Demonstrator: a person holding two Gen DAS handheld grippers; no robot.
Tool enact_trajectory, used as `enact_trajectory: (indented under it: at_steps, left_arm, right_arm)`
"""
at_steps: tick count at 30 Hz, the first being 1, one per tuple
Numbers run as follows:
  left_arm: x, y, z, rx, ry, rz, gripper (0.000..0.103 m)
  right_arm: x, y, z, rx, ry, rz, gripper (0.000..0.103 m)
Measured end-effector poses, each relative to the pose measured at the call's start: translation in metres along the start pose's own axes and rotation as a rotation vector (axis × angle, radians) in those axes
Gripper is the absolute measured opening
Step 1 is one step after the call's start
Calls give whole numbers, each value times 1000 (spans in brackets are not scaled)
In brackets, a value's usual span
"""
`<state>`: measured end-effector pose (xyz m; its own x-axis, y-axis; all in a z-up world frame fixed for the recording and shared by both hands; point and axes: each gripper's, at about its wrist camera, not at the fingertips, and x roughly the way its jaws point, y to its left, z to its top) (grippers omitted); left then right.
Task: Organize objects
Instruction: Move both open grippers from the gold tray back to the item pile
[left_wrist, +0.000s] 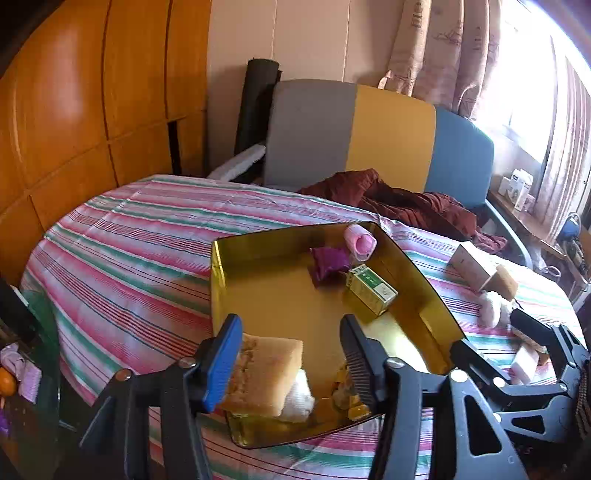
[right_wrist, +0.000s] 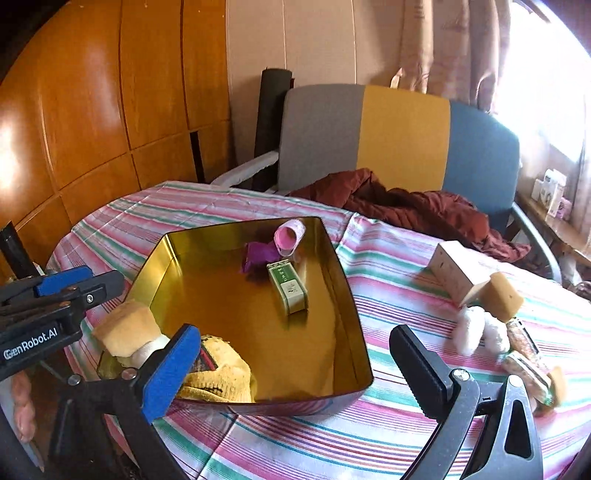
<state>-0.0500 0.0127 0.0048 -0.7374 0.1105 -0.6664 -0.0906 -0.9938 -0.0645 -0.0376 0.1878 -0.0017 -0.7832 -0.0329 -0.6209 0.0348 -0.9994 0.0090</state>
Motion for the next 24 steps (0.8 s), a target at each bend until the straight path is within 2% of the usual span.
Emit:
enact_trajectory:
  at_steps: [7,9,13,19,24]
  left_arm:
    - [-11,-7,-7,42,-50,-4,59]
    - [-9,-9,-9,58,-35,-5,59]
    - [-2,-9,-14,40,16,-62,59]
    - [-1,-23,-20,94,14,-61,59]
    - [3,-27,-23,106,41,-81,61]
  right_arm:
    - [1,-8,-12,46,28,-28,103]
    - [5,-14,-16,72,53,-28,103]
    - [3,-23,-23,97,55,-54,103]
    - [-6,-30,-29,96,36,-58,103]
    - [-3,-36,-35,114,66,-38,103]
